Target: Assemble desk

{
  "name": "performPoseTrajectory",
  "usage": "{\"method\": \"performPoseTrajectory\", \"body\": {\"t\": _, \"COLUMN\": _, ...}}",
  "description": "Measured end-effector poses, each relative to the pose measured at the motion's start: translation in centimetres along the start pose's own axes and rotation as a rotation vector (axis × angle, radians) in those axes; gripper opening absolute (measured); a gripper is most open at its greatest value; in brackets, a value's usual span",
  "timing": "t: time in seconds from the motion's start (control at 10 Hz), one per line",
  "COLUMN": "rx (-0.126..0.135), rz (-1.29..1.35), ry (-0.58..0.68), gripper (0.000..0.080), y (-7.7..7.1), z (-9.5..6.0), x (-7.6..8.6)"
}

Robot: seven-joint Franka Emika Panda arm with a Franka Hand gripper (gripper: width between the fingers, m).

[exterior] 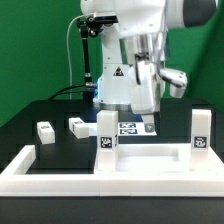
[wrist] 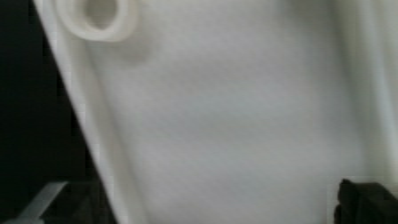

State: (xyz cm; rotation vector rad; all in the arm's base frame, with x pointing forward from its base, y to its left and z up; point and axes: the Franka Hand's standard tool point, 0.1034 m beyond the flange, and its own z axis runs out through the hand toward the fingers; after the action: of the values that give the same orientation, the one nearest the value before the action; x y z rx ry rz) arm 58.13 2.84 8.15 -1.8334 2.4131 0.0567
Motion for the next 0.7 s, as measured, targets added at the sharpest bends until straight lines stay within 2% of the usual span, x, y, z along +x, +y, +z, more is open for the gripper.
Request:
{"method": "performPoseTrajectory", "body": {"t": 0.1, "rx": 0.019, "rz": -0.02, "ry": 0.029, "gripper": 0.0649, "y": 2.5, "z": 1.5, "x": 0.0}}
{"method": "performPoseTrajectory", "body": {"t": 0.2, "rx": 0.021, "rz": -0.043, "ry": 0.045, "gripper": 0.0649, "y": 3.7, "z": 2.4, "x": 0.1}}
{"method": "performPoseTrajectory", "body": {"t": 0.4, "rx": 0.012, "rz": -0.117, "ry": 0.066, "gripper": 0.0649, "y": 4.2, "z": 3.4, "x": 1.3}}
{"method": "performPoseTrajectory", "body": {"t": 0.6, "rx": -0.066, "rz": -0.146, "ry": 0.068, "gripper": 0.0649, "y": 4.2, "z": 3.8, "x": 2.8}}
{"method": "performPoseTrajectory", "body": {"t": 0.7, "rx": -0.074, "rz": -0.143, "ry": 0.076, "gripper": 0.0649, "y": 3.9, "z": 4.2, "x": 3.2}}
